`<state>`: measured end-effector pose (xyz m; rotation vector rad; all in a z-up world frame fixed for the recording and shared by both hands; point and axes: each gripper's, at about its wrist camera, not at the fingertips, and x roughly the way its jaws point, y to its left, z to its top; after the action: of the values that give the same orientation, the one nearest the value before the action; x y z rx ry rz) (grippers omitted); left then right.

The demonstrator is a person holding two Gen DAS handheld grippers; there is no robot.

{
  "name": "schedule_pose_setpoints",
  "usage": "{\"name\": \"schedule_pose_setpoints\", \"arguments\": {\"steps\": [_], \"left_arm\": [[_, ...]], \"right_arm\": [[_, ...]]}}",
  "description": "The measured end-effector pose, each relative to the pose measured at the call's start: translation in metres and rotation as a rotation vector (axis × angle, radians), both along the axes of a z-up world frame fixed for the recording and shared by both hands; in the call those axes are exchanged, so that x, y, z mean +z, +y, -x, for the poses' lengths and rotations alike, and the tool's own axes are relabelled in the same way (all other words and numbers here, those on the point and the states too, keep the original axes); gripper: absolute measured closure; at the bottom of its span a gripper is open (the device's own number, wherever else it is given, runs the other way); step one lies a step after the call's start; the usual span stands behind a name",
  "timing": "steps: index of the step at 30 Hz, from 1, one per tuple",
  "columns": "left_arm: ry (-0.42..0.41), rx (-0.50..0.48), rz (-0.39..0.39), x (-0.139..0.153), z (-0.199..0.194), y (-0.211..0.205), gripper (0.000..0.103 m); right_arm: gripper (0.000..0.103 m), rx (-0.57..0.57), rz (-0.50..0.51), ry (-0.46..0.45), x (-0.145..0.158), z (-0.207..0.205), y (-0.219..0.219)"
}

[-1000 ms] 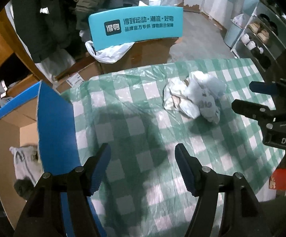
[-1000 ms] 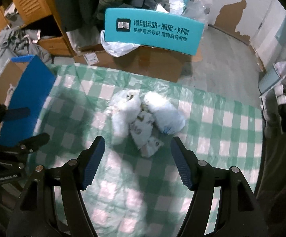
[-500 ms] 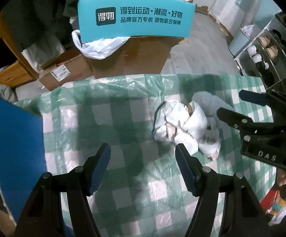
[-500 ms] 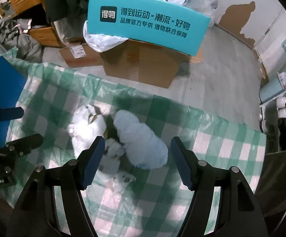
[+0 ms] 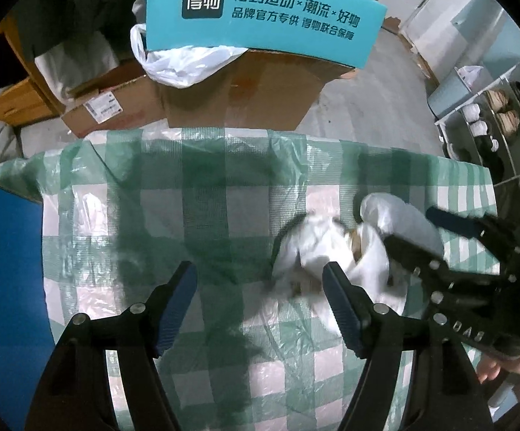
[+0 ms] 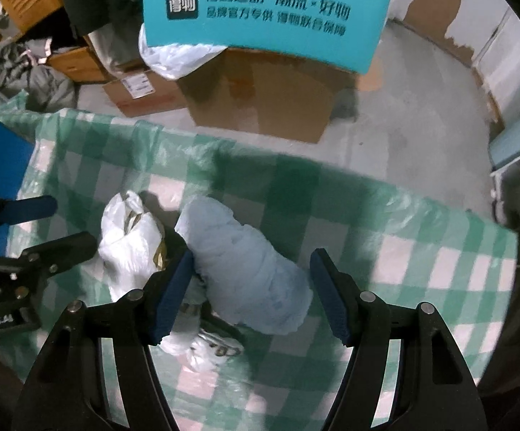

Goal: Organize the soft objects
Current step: 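Grasp a white plastic bag with the right tool while the left tool grasps another bag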

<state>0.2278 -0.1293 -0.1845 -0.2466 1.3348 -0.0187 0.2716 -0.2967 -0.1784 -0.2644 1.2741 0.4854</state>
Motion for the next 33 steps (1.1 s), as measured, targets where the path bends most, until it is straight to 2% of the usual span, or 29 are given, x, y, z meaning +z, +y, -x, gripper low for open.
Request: {"name": "schedule_pose_setpoints", "arguments": {"steps": [5,11,17,21,33], "left_arm": [[0.009,0.01,0.008,-0.001,0.004,0.002,0.029],[0.028,0.019,0.02,-0.006,0.017,0.007,0.029],[0.04,0.042,0.063,-0.006,0.03,0.007,0.029],[0.034,0.015,0.049,-0.003,0.038,-0.002,0.029],[0.033,-0.026,0.053,0.005,0.061,-0.037,0.027]], "right_arm": [[0.045,-0.041,-0.035,0.073,-0.011,0.005,-0.003],[0.053,-0.077,-0.027,0.097,-0.01,0.016,0.0],[0.054,-0.15,-0.045,0.165,-0.012,0.027,-0.008],[0.054,-0.174,-0.076,0.217,-0.017,0.044,-0.012],[0.054,-0.205,-0.006,0.099,0.002,0.083,-0.04]]}}
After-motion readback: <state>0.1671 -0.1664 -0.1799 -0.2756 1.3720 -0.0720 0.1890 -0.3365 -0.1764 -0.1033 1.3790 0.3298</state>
